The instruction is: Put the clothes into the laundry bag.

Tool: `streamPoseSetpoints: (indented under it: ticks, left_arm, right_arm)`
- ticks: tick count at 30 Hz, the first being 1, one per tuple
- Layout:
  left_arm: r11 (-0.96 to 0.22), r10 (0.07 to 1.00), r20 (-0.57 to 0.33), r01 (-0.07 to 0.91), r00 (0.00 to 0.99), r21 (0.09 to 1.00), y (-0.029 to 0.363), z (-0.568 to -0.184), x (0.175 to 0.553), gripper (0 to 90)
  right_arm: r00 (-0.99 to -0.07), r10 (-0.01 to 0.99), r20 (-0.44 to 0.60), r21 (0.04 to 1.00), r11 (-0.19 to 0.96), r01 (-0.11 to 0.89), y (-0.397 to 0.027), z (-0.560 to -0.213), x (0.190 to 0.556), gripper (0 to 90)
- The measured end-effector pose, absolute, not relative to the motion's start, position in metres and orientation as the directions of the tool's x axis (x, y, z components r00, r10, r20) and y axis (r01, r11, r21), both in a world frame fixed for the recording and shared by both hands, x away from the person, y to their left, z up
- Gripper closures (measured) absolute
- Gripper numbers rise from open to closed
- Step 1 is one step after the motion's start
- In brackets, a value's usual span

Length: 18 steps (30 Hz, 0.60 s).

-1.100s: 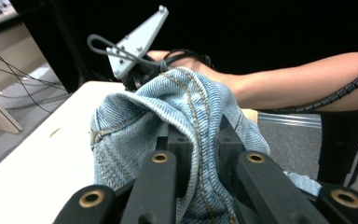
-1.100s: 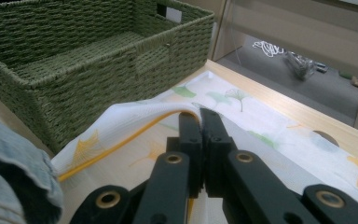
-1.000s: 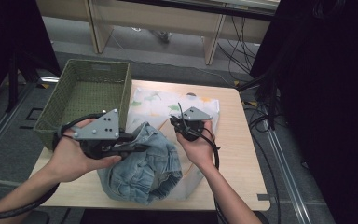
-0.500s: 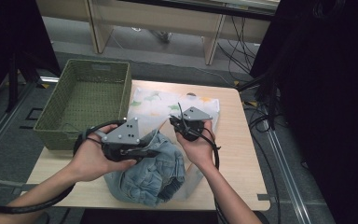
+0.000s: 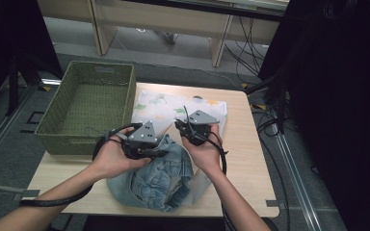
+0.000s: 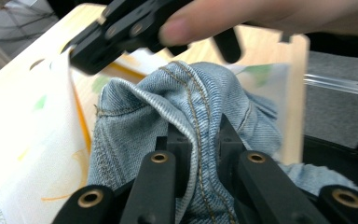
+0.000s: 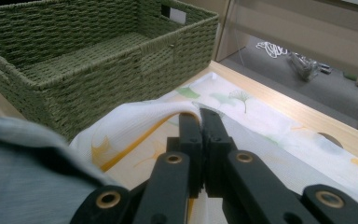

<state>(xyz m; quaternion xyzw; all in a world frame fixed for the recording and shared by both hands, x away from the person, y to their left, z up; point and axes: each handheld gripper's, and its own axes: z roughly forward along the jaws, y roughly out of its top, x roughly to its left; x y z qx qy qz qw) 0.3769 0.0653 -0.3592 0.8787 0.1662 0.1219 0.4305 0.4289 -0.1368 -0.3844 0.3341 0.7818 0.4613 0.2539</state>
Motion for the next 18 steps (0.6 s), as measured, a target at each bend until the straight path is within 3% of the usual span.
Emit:
streamPoseSetpoints:
  ticks: [10,18]
  left_arm:
    - [-0.644,0.434,0.141,0.197,0.890,0.739,0.047,-0.384,0.400,79.9]
    - [-0.657,0.464,0.112,0.256,0.879,0.709,0.036,-0.404,0.413,79.5]
  right_arm:
    - [-0.661,0.743,-0.105,0.886,0.372,0.277,-0.136,-0.386,0.430,89.8]
    - [-0.661,0.743,-0.099,0.881,0.375,0.290,-0.135,-0.387,0.429,89.8]
